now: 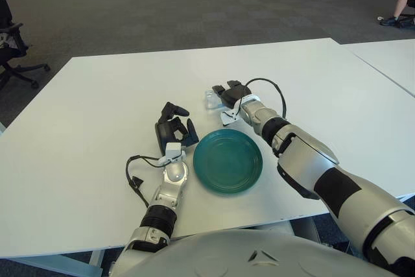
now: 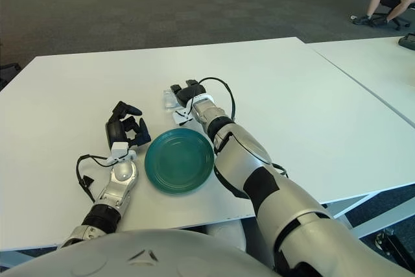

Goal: Put the bottle into the plate.

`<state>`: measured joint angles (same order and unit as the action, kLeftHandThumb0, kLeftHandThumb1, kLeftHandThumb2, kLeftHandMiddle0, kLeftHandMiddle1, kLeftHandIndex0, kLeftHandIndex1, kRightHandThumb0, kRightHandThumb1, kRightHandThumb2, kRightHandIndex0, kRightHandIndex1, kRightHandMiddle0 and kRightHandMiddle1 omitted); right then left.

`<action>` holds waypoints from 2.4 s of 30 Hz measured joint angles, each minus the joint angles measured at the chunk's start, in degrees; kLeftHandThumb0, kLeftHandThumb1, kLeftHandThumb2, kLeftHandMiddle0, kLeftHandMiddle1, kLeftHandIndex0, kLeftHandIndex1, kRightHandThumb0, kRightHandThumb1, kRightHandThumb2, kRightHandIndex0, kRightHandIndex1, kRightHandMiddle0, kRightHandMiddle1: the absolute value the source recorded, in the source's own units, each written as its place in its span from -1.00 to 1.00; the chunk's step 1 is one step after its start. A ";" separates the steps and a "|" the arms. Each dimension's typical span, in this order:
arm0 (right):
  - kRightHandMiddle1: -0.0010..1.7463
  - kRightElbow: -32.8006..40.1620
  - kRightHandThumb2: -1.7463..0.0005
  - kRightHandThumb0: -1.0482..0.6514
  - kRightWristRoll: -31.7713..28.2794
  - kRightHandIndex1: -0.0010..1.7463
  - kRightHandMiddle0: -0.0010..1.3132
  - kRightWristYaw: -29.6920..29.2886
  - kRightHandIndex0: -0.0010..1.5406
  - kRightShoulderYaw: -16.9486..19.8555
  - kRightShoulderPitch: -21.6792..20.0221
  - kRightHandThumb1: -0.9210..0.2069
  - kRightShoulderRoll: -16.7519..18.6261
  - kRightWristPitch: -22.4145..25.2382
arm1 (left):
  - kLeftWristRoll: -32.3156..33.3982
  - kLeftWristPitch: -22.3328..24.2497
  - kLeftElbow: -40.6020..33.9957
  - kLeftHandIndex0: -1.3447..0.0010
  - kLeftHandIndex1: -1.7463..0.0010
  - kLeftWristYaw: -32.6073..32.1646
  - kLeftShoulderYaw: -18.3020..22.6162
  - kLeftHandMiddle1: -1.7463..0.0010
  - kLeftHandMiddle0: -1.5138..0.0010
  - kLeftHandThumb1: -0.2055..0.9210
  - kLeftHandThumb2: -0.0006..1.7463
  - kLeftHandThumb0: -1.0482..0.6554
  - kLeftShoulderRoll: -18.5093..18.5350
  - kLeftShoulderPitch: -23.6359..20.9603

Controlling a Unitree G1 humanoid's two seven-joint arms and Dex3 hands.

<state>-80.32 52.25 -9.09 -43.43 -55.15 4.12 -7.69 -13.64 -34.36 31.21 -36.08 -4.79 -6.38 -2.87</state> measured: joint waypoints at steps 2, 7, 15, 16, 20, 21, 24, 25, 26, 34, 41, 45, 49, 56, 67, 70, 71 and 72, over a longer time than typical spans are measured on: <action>-0.14 0.06 0.88 -0.73 -0.15 -0.91 -1.00 0.00 -0.67 0.47 0.05 -0.93 0.00 -0.27 | 0.00 0.01 -0.14 -0.07 -1.00 0.03 -0.04 -1.00 -0.64 -0.32 0.70 -0.39 0.00 0.10; -0.05 0.19 0.89 -0.71 -0.70 -0.90 -1.00 -0.02 -0.62 1.20 0.24 -0.90 0.00 -0.56 | -0.04 0.01 -0.27 -0.07 -1.00 0.02 -0.09 -1.00 -0.65 -0.31 0.69 -0.38 0.00 0.22; 0.02 0.13 0.88 -0.67 -0.92 -0.87 -1.00 -0.01 -0.55 1.10 1.02 -0.88 -0.03 -0.64 | -0.07 0.31 -0.61 -0.06 -1.00 0.03 -0.23 -1.00 -0.65 -0.30 0.69 -0.38 0.00 0.42; 0.03 0.10 0.88 -0.66 -0.92 -0.87 -1.00 0.02 -0.55 1.05 1.16 -0.88 -0.04 -0.64 | -0.07 0.31 -0.63 -0.06 -1.00 0.03 -0.23 -1.00 -0.65 -0.30 0.69 -0.38 0.00 0.43; 0.03 0.05 0.87 -0.63 -0.91 -0.85 -1.00 0.03 -0.53 0.87 1.55 -0.87 -0.21 -0.78 | -0.06 0.32 -0.70 -0.06 -1.00 0.23 -0.28 -1.00 -0.65 -0.30 0.69 -0.38 0.00 0.53; 0.03 0.05 0.87 -0.61 -0.91 -0.85 -1.00 0.06 -0.52 0.80 1.57 -0.87 -0.24 -0.82 | -0.06 0.32 -0.70 -0.07 -1.00 0.24 -0.30 -1.00 -0.66 -0.31 0.70 -0.38 0.00 0.53; 0.04 0.05 0.86 -0.60 -0.90 -0.84 -1.00 0.13 -0.51 0.51 1.64 -0.87 -0.33 -0.83 | -0.28 0.36 -0.67 -0.08 -1.00 0.06 -0.31 -1.00 -0.67 -0.33 0.71 -0.39 0.00 0.53; 0.06 0.06 0.86 -0.58 -0.90 -0.83 -1.00 0.17 -0.49 0.42 1.64 -0.86 -0.35 -0.84 | -0.43 0.42 -0.64 -0.09 -1.00 -0.15 -0.34 -1.00 -0.68 -0.35 0.72 -0.40 0.00 0.51; 0.08 0.05 0.85 -0.58 -0.88 -0.82 -1.00 0.18 -0.49 0.31 1.64 -0.86 -0.35 -0.84 | -0.61 0.46 -0.60 -0.10 -1.00 -0.56 -0.37 -1.00 -0.69 -0.36 0.73 -0.40 0.00 0.49; 0.57 0.03 0.30 -0.46 -0.73 0.06 -0.87 -0.07 -0.63 -0.33 1.70 -0.33 -0.49 -0.83 | -1.66 0.48 -0.30 -0.15 -1.00 -3.04 -0.72 -1.00 -0.72 -0.41 0.78 -0.42 0.01 0.30; 0.82 0.03 -0.01 -0.29 -1.12 0.49 -0.87 -0.54 -0.49 0.20 1.83 0.06 -0.49 -0.83 | -1.58 1.14 -0.42 -0.15 -1.00 -2.78 -0.87 -1.00 -0.71 -0.42 0.79 -0.42 0.01 0.29; 0.95 0.03 -0.11 0.34 -1.82 0.64 -0.80 -0.46 -0.23 1.43 1.99 0.00 -0.49 -0.82 | -1.13 1.16 -0.45 -0.15 -1.00 -2.41 -0.84 -1.00 -0.71 -0.43 0.79 -0.42 0.01 0.29; 0.99 0.03 -0.27 0.69 -2.41 0.72 -0.69 -0.31 -0.09 2.95 2.18 0.06 -0.51 -0.83 | -0.72 1.03 -0.43 -0.15 -1.00 -2.42 -0.70 -1.00 -0.70 -0.42 0.78 -0.42 0.01 0.32; 1.00 0.03 -0.67 0.28 -3.42 0.82 -0.25 0.12 0.04 5.01 2.52 0.38 -0.45 -0.74 | -0.30 0.85 -0.44 -0.12 -1.00 -2.44 -0.53 -1.00 -0.69 -0.38 0.75 -0.41 0.00 0.36; 1.00 0.05 -0.78 0.23 -4.15 0.86 -0.15 -3.14 0.09 7.52 3.34 0.49 -0.33 -0.77 | -0.24 0.93 -0.52 -0.11 -1.00 -2.42 -0.39 -1.00 -0.68 -0.37 0.74 -0.40 0.00 0.42; 1.00 0.05 -0.78 0.23 -4.19 0.87 -0.15 -4.62 0.08 8.04 3.73 0.48 -0.32 -0.84 | -0.20 0.93 -0.52 -0.11 -1.00 -2.42 -0.34 -1.00 -0.68 -0.37 0.74 -0.40 0.00 0.43; 1.00 0.05 -0.77 0.23 -4.18 0.87 -0.16 -4.93 0.07 8.14 3.81 0.48 -0.31 -0.88 | -0.20 0.93 -0.52 -0.11 -1.00 -2.42 -0.34 -1.00 -0.68 -0.37 0.74 -0.40 0.00 0.43; 1.00 0.05 -0.77 0.23 -4.19 0.87 -0.16 -5.29 0.07 8.21 3.89 0.48 -0.31 -0.96 | -0.20 0.93 -0.51 -0.11 -1.00 -2.42 -0.33 -1.00 -0.68 -0.37 0.74 -0.40 0.00 0.43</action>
<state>-80.27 48.07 -14.39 -35.21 -51.26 3.81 -8.66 -13.84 -33.43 30.69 -38.50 -5.12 -6.38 -2.45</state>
